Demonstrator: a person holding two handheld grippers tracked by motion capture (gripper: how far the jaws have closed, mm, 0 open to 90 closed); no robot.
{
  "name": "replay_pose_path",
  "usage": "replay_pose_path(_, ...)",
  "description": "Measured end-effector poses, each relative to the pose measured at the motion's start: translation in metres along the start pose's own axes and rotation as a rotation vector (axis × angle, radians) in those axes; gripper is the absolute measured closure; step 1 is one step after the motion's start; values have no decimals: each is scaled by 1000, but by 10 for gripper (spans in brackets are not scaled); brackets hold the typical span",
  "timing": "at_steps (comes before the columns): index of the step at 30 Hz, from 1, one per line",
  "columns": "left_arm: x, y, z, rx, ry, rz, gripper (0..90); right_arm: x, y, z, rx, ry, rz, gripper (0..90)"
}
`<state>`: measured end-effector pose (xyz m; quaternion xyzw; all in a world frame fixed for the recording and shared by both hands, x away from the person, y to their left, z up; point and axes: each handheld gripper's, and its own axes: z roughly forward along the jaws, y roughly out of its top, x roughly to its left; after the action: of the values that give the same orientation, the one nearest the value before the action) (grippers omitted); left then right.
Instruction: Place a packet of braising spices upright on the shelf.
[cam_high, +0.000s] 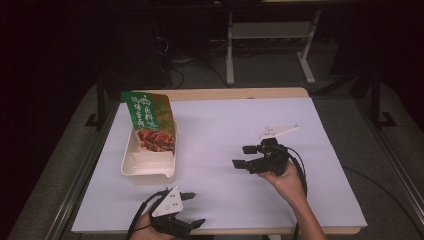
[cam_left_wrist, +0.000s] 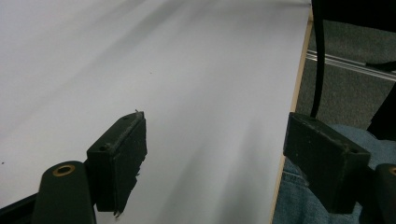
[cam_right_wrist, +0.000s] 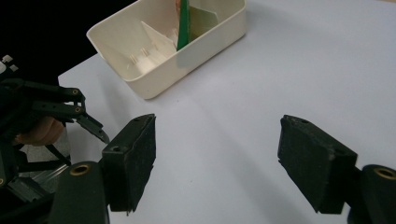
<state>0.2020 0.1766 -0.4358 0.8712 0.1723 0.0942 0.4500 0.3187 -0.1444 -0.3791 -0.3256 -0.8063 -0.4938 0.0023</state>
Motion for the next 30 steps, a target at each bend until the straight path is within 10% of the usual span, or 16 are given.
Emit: replay_pose_path(30, 3, -2, -1, -13, 14, -25, 210, -7, -51, -25, 14, -23, 67, 266)
